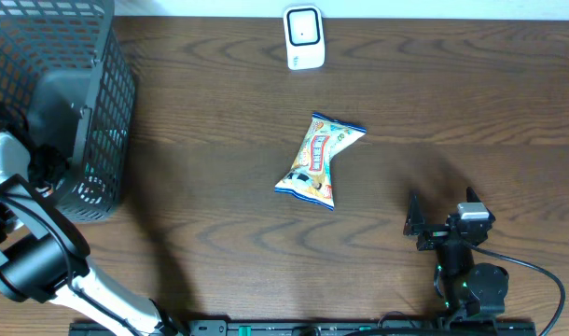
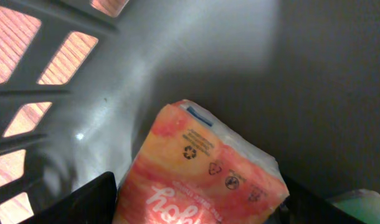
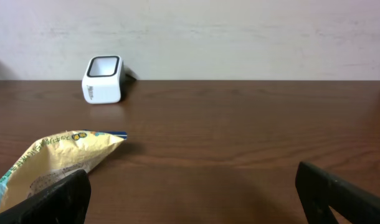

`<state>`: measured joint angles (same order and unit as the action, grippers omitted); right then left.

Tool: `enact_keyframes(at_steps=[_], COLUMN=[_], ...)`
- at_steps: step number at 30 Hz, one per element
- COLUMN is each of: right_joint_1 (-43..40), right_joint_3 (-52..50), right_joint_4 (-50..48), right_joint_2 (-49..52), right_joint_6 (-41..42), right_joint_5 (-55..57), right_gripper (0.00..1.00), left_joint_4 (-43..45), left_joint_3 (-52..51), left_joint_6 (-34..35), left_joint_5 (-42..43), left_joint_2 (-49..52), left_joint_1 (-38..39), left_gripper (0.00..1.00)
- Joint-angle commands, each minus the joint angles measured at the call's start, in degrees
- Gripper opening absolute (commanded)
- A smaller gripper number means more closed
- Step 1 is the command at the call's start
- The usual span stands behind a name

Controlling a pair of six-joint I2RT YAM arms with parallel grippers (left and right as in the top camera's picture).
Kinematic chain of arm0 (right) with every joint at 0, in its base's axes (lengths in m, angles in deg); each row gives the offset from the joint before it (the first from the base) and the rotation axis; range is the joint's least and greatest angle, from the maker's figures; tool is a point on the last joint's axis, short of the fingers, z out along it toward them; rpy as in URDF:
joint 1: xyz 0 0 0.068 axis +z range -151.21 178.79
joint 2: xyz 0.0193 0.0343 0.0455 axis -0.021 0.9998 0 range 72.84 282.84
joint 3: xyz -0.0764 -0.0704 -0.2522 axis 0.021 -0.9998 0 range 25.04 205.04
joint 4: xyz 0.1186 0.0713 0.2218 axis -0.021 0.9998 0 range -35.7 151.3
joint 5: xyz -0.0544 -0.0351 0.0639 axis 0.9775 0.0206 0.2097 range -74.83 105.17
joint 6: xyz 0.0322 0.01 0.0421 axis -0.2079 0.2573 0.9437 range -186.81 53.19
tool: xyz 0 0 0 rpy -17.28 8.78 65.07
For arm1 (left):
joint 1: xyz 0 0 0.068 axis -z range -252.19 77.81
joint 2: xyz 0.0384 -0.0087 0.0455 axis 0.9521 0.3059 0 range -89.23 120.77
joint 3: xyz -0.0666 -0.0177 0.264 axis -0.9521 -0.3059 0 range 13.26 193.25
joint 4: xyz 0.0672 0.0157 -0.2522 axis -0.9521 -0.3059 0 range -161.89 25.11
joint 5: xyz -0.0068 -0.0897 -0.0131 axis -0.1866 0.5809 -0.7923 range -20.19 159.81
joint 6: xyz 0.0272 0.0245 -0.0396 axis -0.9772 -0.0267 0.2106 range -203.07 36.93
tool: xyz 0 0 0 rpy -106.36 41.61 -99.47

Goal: Scan the item barcode

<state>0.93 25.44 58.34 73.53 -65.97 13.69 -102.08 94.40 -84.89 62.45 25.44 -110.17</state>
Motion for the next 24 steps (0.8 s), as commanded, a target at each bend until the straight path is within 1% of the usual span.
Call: enact_keyframes(at_steps=[1,6,8,9,12,16,22,24], right_joint_1=[0.17,0.17,0.17,0.17,0.17,0.17,0.17,0.17], right_joint_3=[-0.09,-0.09,-0.09,-0.09,-0.09,-0.09,-0.09,-0.09], right_joint_4=[0.26,0.24,0.26,0.24,0.26,0.26,0.24,0.26], right_joint_2=[-0.26,-0.26,-0.26,-0.24,-0.26,-0.26,-0.24,-0.26], right_joint_6=[0.59,0.59,0.59,0.59,0.59,0.59,0.59,0.59], right_joint_5=[0.28,0.28,0.28,0.28,0.28,0.28,0.28,0.28], right_gripper=[0.99,0.99,0.99,0.99,0.99,0.99,0.99,0.99], left_joint_4=[-0.7,-1.31,-1.7,-1.77,-1.97,-1.81,2.27,4.17], left_joint_3=[-0.46,-0.39,-0.26,-0.24,-0.22,0.83,1.62,1.62], left_joint_6=[-1.2,-1.18,-0.83,-0.2,3.61,6.88,7.76,12.04], left_joint_5=[3.52,3.52,3.58,3.58,3.8,4.46,14.99,16.41], left_joint_2=[2.6,2.54,1.97,1.51,-1.62,-9.14,-24.04,-29.31], left_joint_1=[-0.26,-0.26,-0.26,-0.2,-0.2,-0.2,-0.2,-0.2], left_gripper=[0.71,0.34,0.12,0.08,0.08,0.08,0.08,0.08])
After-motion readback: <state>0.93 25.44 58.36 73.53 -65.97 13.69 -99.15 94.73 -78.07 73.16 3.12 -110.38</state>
